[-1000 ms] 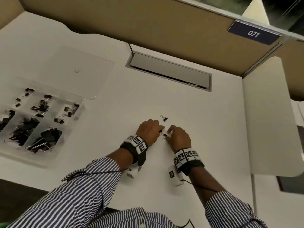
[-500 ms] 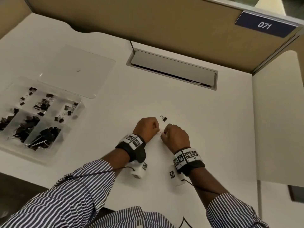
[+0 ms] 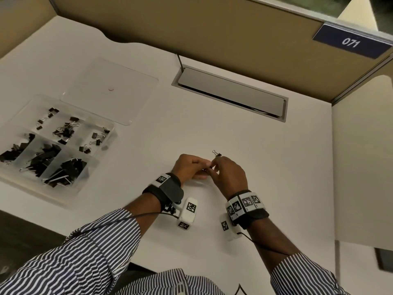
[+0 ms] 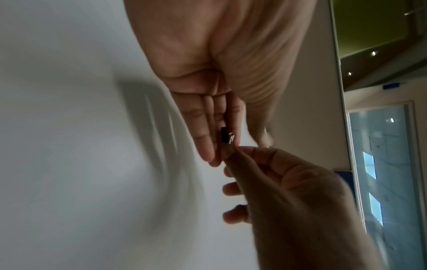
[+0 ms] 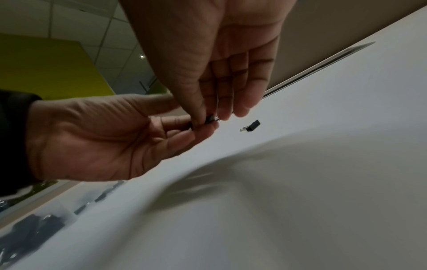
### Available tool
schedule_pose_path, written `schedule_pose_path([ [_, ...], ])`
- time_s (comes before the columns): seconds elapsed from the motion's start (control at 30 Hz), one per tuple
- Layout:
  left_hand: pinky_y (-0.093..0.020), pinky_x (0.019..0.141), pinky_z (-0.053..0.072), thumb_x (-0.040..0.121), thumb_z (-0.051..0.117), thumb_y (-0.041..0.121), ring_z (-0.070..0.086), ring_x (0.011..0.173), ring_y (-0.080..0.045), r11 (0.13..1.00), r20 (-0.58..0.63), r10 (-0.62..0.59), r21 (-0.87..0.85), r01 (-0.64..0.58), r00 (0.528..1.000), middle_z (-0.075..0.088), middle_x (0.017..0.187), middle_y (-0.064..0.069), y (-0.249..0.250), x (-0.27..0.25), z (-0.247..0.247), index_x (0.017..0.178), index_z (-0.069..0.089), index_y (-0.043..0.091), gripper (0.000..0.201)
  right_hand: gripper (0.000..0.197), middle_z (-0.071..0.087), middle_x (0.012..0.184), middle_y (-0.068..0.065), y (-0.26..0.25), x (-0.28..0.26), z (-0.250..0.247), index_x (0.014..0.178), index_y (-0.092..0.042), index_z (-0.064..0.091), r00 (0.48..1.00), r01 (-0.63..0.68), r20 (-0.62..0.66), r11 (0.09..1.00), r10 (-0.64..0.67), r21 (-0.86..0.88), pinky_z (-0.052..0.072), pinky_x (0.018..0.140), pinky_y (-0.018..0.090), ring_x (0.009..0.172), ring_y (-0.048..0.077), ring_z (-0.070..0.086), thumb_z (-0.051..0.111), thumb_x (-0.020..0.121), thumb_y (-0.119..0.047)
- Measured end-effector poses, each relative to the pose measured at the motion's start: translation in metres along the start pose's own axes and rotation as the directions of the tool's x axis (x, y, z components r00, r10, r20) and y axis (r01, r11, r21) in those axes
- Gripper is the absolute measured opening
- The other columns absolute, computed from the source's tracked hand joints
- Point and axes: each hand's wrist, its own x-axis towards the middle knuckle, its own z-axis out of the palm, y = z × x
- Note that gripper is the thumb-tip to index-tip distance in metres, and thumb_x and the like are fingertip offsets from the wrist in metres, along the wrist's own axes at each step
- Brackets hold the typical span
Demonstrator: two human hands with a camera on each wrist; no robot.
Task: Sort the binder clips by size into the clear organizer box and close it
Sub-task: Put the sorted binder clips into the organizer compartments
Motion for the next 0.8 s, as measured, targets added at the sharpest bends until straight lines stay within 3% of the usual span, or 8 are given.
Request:
schedule_pose_path([
  [0.17,-0.03,0.073,0.061,0.088,0.067,0.0,0.074,0.083,-0.027,0.999,-0.053,0.041,0.023,-0.04,0.998,0.074,0.089,-0.02,-0.002,-0.002,-0.011,0.102,0.071,-0.004,0.015,0.013,0.065,0.093,-0.008,-0.003,0.008,-0.008,0.096,-0.026,0.068,0.998,0.053,0.027,0.998,-0.053,-0.031,0.045,0.065,0.028,0.083,0.015,0.062,0.065,0.088,-0.036],
  [0.27,-0.03,0.071,0.061,0.087,0.067,-0.003,0.074,0.081,-0.029,0.997,-0.071,0.065,0.046,-0.062,0.995,0.073,0.089,-0.022,-0.001,-0.006,-0.018,0.098,0.07,-0.005,0.012,0.019,0.066,0.103,0.0,-0.002,0.024,-0.013,0.106,-0.021,0.07,0.997,-0.056,-0.053,0.997,0.054,-0.043,0.046,0.074,0.031,0.093,0.022,0.063,0.061,0.091,-0.028],
  [0.37,-0.031,0.069,0.061,0.087,0.067,-0.004,0.074,0.079,-0.029,0.997,-0.088,0.075,0.043,-0.071,0.993,0.072,0.091,-0.025,0.001,-0.012,-0.025,0.097,0.068,-0.006,0.011,0.03,0.061,0.114,0.009,0.002,0.043,-0.009,0.119,-0.016,0.066,0.992,-0.126,0.018,0.988,0.128,-0.092,0.049,0.082,0.036,0.104,0.03,0.061,0.061,0.09,-0.022],
  [0.47,-0.035,0.069,0.062,0.086,0.068,-0.003,0.073,0.078,-0.029,0.997,-0.106,0.077,0.023,-0.075,0.991,0.072,0.089,-0.025,0.005,-0.019,-0.036,0.095,0.066,-0.003,0.009,0.023,0.058,0.107,0.013,0.005,0.053,0.005,0.11,-0.013,0.068,0.987,-0.125,0.083,0.982,0.137,-0.139,0.049,0.077,0.038,0.1,0.036,0.059,0.059,0.088,-0.017],
  [0.6,-0.037,0.063,0.06,0.083,0.071,-0.003,0.073,0.075,-0.034,0.997,-0.127,0.071,-0.015,-0.074,0.989,0.072,0.084,-0.023,0.008,-0.032,-0.055,0.087,0.06,0.002,0.013,0.015,0.059,0.094,0.017,0.005,0.055,0.02,0.098,-0.006,0.068,0.995,-0.091,0.021,0.981,0.096,-0.174,0.046,0.066,0.037,0.085,0.039,0.06,0.059,0.09,-0.013],
  [0.8,-0.04,0.067,0.061,0.085,0.07,-0.002,0.072,0.078,-0.039,0.988,-0.148,0.131,-0.067,-0.142,0.98,0.07,0.085,-0.027,0.007,-0.049,-0.086,0.085,0.055,0.004,0.016,0.015,0.068,0.099,0.008,-0.017,0.055,0.024,0.098,-0.016,0.074,0.989,-0.131,0.062,0.991,0.132,-0.021,0.041,0.077,0.032,0.095,0.032,0.063,0.066,0.085,-0.019],
])
